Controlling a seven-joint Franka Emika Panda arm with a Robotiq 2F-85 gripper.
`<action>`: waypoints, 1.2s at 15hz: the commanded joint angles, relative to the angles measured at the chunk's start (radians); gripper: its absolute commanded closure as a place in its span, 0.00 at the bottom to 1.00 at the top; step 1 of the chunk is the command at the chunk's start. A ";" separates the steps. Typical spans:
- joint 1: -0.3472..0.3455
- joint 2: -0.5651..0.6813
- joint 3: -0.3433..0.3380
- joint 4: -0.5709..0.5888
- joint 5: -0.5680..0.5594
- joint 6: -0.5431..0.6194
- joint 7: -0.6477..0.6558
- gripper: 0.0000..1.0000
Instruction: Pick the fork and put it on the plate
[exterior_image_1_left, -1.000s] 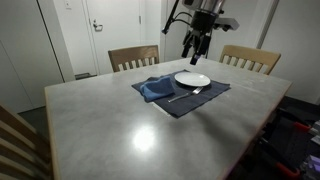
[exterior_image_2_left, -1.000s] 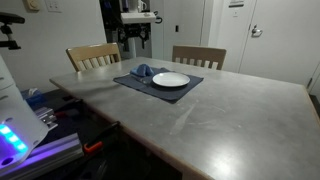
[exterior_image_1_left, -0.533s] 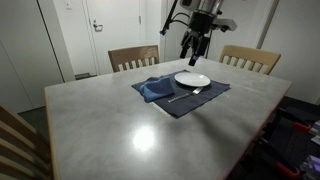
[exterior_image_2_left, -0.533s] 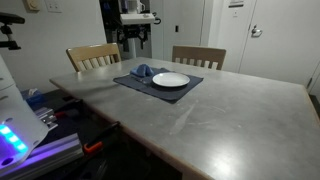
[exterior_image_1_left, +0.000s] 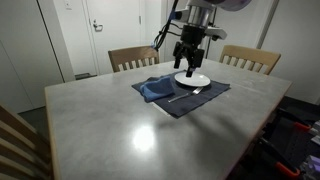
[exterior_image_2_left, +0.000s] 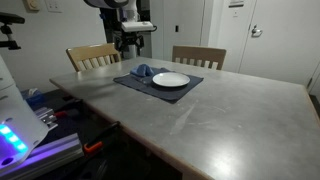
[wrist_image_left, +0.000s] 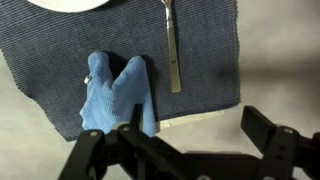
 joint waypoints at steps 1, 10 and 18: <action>-0.071 0.084 0.034 0.035 -0.033 0.046 -0.077 0.00; -0.161 0.208 0.087 0.034 -0.118 0.147 -0.160 0.00; -0.169 0.244 0.053 0.026 -0.279 0.155 -0.017 0.00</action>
